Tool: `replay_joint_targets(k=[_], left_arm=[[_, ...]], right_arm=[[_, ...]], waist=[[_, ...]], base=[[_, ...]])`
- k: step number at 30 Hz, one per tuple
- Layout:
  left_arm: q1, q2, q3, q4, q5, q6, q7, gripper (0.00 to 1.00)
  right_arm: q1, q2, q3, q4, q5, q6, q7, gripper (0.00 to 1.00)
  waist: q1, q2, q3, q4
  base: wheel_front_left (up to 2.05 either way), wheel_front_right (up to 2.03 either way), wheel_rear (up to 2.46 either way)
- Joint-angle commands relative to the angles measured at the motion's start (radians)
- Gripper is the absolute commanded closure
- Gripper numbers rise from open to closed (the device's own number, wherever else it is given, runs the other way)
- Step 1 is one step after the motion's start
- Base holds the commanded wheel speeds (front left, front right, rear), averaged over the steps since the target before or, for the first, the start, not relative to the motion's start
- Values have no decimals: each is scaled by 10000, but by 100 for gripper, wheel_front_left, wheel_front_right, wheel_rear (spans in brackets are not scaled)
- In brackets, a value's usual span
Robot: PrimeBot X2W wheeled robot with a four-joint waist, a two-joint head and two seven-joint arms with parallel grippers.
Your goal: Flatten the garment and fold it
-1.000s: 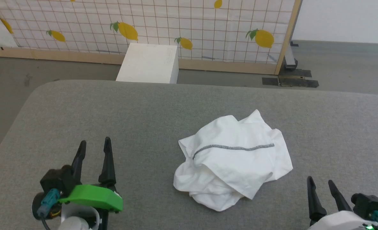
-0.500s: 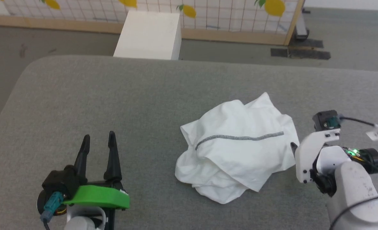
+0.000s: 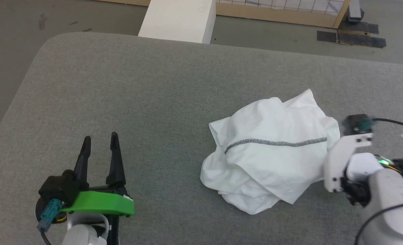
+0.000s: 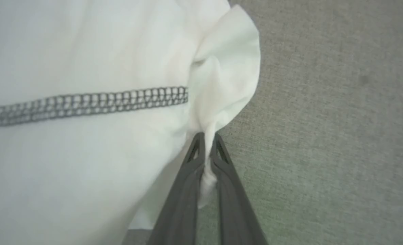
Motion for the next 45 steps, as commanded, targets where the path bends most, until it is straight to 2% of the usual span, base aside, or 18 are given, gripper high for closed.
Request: replay_joint_targets(k=[1,8,11,13,14,15,20,23,26,30,31,35,39,41,45], left_arm=[[-58,-57,45,11,32,-47,-47,0],[3,-62,-135,35,-205,2,-47,0],[32,-62,-199,121,-194,-32,-47,0],[67,-63,-213,174,-174,-44,-47,0],[90,-63,-215,200,-180,-52,-47,0],[118,-63,-210,226,-177,-60,-47,0],[241,-63,-216,331,-178,-89,-47,0],[228,-63,-251,304,-375,-82,-47,0],[108,-64,-579,460,-983,-59,-47,0],[-584,-64,-1630,795,-2405,-77,496,0],[-836,-64,-1986,920,-2983,3,936,0],[-1981,-64,-3537,1513,-4126,390,3171,0],[-3019,-64,-5012,2347,-4292,645,5410,0],[-3409,-64,-5497,2849,-4125,730,6219,0],[-3796,-64,-5806,3522,-4190,797,6661,0]], right_arm=[[401,-240,-405,-86,98,-21,-101,100],[909,-1260,-4007,-1379,-271,-21,-508,100],[1169,-1440,-5228,-1505,-738,-21,-624,100],[1249,-1284,-5851,-1501,-1107,-21,-698,100],[1268,-1137,-6044,-1537,-1268,-21,-824,68],[1250,-971,-6154,-1569,-1269,-21,-964,0],[989,-181,-6099,-2288,-563,-21,-2991,0],[1086,131,-5598,-2850,158,-21,-4300,0],[1543,289,-5027,-3361,709,-21,-4966,0],[2258,340,-4218,-3478,1717,-21,-5295,0],[2395,342,-3993,-3358,2081,-21,-5338,0],[2674,345,-3305,-3149,2390,-21,-5589,0],[2618,346,-2813,-3060,2368,-21,-5809,0],[2559,346,-2619,-3037,2395,-21,-5883,0],[2409,347,-2361,-2906,2520,-21,-6090,0]], waist=[[-1,0,-152,-122],[-1,0,-501,-369],[-1,0,-564,-489],[-1,0,-614,-581],[-1,0,-655,-625],[-1,0,-705,-673],[-1,0,-992,-944],[-1,0,-1161,-1095],[-1,0,-1240,-1202],[-1,0,-1186,-1422],[-1,0,-1149,-1496],[-1,0,-946,-1857],[-1,0,-649,-2269],[-1,0,-488,-2504],[-1,0,-183,-2910]], base=[[0,0,0],[0,0,0],[0,0,0],[0,0,0],[0,0,0],[0,0,0],[0,0,0],[0,0,0],[0,0,0],[0,0,0],[0,0,0],[0,0,0],[0,0,0],[0,0,0],[0,0,0]])
